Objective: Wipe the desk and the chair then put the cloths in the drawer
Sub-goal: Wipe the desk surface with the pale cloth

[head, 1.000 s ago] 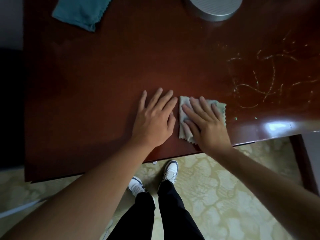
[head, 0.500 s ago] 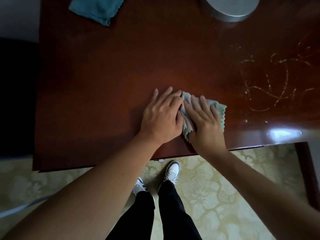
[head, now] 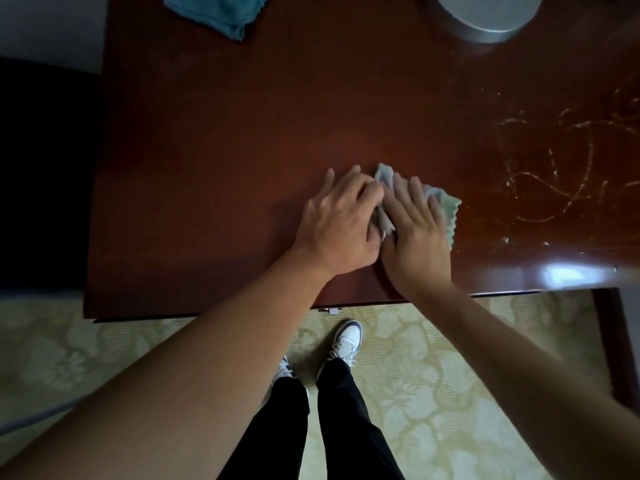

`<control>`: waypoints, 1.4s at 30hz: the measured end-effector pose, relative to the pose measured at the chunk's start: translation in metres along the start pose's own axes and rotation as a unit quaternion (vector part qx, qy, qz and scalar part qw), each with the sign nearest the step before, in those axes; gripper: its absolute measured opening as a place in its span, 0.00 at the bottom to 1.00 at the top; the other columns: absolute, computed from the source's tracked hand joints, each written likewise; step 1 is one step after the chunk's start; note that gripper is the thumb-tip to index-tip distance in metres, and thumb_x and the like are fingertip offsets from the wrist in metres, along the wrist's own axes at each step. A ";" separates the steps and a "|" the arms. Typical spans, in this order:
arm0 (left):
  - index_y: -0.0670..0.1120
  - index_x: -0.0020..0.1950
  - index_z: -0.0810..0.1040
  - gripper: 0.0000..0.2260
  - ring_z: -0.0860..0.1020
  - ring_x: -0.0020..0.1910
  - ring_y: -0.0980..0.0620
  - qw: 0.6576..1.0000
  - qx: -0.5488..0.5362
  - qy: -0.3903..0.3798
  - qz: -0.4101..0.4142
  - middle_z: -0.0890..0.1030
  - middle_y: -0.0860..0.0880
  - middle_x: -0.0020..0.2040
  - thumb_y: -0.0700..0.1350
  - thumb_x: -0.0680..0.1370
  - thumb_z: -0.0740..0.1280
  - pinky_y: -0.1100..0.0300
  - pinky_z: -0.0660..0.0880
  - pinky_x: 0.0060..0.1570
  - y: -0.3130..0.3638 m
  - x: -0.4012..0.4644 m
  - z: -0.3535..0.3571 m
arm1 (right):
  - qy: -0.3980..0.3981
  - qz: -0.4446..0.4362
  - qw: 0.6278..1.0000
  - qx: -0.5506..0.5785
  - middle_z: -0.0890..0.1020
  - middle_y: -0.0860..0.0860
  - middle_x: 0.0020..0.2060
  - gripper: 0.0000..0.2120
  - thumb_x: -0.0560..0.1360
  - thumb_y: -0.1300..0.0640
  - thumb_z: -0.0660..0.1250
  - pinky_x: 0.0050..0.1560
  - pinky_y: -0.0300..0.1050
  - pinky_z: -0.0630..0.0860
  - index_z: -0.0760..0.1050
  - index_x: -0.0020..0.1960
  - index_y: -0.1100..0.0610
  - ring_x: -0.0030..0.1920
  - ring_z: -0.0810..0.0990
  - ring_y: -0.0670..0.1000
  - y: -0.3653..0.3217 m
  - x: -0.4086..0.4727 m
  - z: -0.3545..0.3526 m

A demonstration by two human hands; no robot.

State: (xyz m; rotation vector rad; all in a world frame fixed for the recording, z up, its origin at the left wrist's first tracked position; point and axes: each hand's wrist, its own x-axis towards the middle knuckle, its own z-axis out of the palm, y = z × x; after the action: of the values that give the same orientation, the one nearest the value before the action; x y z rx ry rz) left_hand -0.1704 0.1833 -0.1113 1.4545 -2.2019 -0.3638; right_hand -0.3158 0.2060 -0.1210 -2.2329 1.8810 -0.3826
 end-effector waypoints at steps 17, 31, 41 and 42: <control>0.31 0.73 0.66 0.28 0.60 0.77 0.35 0.965 0.153 -0.003 -0.215 0.67 0.32 0.74 0.44 0.75 0.53 0.40 0.50 0.77 -0.144 -0.096 -0.119 | -0.050 -0.219 0.974 -0.019 0.72 0.55 0.71 0.22 0.80 0.48 0.60 0.71 0.63 0.63 0.71 0.72 0.53 0.73 0.67 0.61 -0.112 0.065 0.043; 0.47 0.75 0.69 0.22 0.74 0.68 0.42 0.944 0.085 0.040 -0.317 0.64 0.47 0.78 0.46 0.81 0.55 0.45 0.78 0.56 -0.165 -0.131 -0.124 | -0.075 -0.320 0.944 0.008 0.73 0.54 0.71 0.21 0.81 0.48 0.58 0.72 0.61 0.62 0.72 0.72 0.53 0.74 0.67 0.59 -0.166 0.039 0.058; 0.47 0.75 0.70 0.22 0.73 0.68 0.41 0.945 0.101 0.031 -0.310 0.66 0.45 0.77 0.45 0.81 0.57 0.43 0.77 0.55 -0.166 -0.131 -0.123 | -0.094 -0.316 0.943 0.043 0.71 0.53 0.73 0.20 0.81 0.48 0.59 0.75 0.59 0.58 0.73 0.71 0.52 0.75 0.64 0.57 -0.188 -0.028 0.055; 0.46 0.74 0.71 0.22 0.71 0.70 0.40 0.948 0.114 0.027 -0.296 0.67 0.44 0.77 0.44 0.80 0.57 0.42 0.74 0.60 -0.167 -0.131 -0.123 | -0.094 -0.312 0.944 0.042 0.72 0.52 0.72 0.20 0.81 0.48 0.59 0.75 0.58 0.59 0.73 0.70 0.52 0.75 0.65 0.56 -0.182 -0.021 0.053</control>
State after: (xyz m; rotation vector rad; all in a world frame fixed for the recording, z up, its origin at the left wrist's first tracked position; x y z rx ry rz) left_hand 0.0686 0.2406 -0.1152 2.2202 -1.7667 -0.2586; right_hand -0.1320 0.2574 -0.1161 -2.6498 1.0089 -0.3137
